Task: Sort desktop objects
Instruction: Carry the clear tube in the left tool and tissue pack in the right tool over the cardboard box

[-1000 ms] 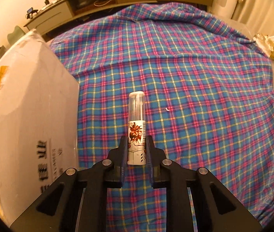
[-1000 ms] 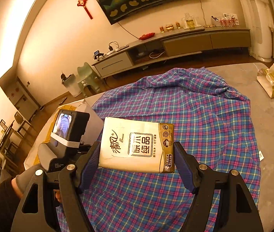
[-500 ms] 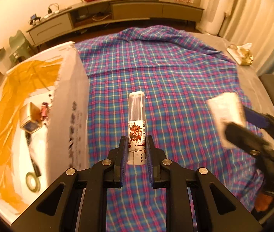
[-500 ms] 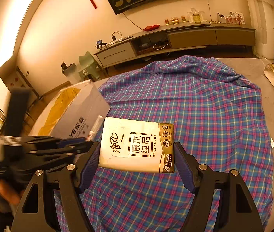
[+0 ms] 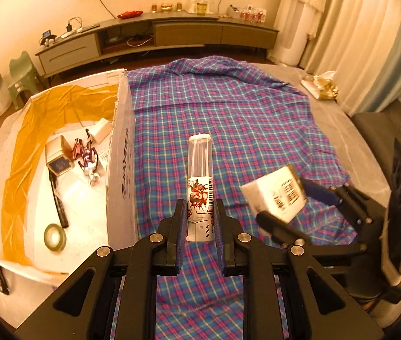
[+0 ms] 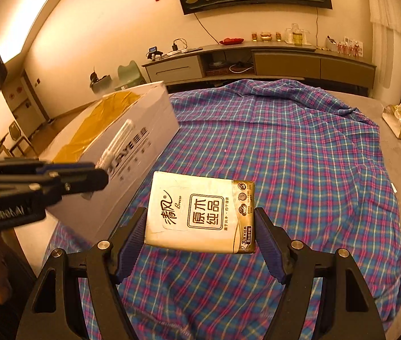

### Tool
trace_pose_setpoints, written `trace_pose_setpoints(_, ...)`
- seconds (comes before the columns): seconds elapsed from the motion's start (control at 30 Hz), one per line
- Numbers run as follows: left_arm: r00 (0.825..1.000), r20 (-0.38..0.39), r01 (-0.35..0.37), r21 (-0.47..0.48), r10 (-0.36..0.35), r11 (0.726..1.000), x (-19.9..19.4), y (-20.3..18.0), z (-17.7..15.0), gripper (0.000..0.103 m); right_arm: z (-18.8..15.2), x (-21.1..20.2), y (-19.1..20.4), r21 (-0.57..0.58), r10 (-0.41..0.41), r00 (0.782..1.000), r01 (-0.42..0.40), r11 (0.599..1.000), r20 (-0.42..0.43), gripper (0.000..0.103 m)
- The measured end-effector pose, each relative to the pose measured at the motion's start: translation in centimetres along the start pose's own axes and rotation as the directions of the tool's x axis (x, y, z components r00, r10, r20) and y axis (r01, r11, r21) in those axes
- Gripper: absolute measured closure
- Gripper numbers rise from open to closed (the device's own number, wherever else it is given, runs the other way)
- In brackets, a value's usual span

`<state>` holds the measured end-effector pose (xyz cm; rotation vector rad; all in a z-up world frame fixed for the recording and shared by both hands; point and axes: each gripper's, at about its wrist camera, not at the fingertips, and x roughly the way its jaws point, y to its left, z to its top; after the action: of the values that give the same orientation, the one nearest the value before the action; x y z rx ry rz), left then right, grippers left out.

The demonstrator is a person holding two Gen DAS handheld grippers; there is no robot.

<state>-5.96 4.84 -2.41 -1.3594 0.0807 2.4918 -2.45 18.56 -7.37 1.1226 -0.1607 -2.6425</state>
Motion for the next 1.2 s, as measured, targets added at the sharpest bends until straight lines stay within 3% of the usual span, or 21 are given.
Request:
trace_pose_setpoints(0.43, 0.996, 0.052, 0.07, -0.028, -0.068, 0.997, -3.1, 1.5, -3.0, 0.085, -2.6, -3.0, 4.8, -0.06, -0.002, 1.0, 0.001, 0.998, -0.011, 0.029)
trace_pose_setpoints(0.8, 0.989, 0.106, 0.108, -0.075, -0.099, 0.991, -5.7, 4.7, -4.5, 0.085, -1.5, -5.6, 10.6, -0.164, 0.025, 0.999, -0.022, 0.986, 0.02, 0.029)
trace_pose_setpoints(1.2, 0.983, 0.146, 0.133, -0.137, -0.113, 0.982, -6.8, 9.6, -5.5, 0.085, 0.2, -5.5, 14.7, -0.241, 0.024, 1.0, -0.019, 0.97, 0.02, 0.029)
